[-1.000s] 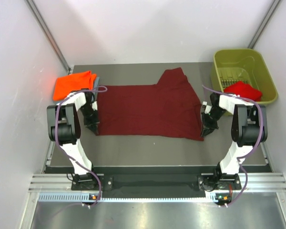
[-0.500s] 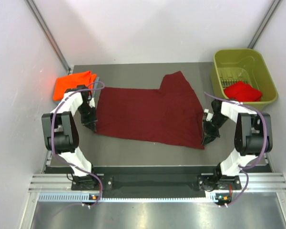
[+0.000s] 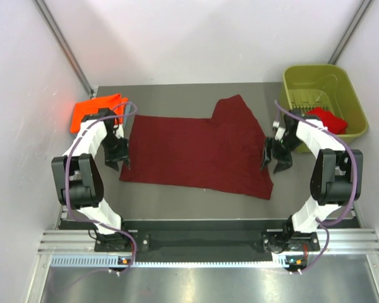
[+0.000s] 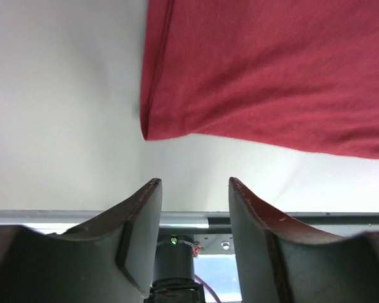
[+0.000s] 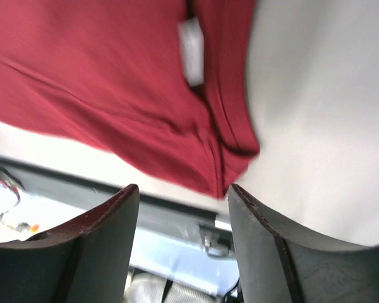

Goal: Fold and stack the t-shirts
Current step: Fold the tshirt

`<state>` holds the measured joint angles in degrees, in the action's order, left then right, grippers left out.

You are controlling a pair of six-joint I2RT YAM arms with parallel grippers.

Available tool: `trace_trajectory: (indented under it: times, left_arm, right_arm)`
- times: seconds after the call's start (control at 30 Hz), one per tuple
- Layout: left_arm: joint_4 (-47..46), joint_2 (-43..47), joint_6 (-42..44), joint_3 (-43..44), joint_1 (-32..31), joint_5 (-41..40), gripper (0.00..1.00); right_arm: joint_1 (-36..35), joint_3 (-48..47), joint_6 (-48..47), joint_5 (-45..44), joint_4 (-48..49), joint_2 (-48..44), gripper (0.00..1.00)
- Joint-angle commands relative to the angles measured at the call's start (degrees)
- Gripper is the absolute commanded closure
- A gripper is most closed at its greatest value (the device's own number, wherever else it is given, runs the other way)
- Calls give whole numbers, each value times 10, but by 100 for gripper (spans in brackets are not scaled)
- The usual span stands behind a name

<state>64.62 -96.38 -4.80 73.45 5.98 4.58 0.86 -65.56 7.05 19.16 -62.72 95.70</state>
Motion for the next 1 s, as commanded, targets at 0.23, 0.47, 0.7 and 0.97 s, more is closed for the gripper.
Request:
trace_trajectory:
  times: [0.23, 0.47, 0.7, 0.97]
  left_arm:
    - [-88, -162, 43, 226, 3, 15, 53]
    - [-122, -296, 73, 408, 3, 17, 49]
    - [-148, -364, 84, 504, -2, 39, 48]
    - [-165, -440, 85, 556, -11, 29, 49]
  right_arm:
    - [-4, -350, -31, 8, 102, 198, 41]
    - [-30, -546, -63, -8, 157, 345, 43]
    - [-37, -681, -46, -29, 211, 439, 43]
    - [-39, -779, 19, -50, 283, 530, 43]
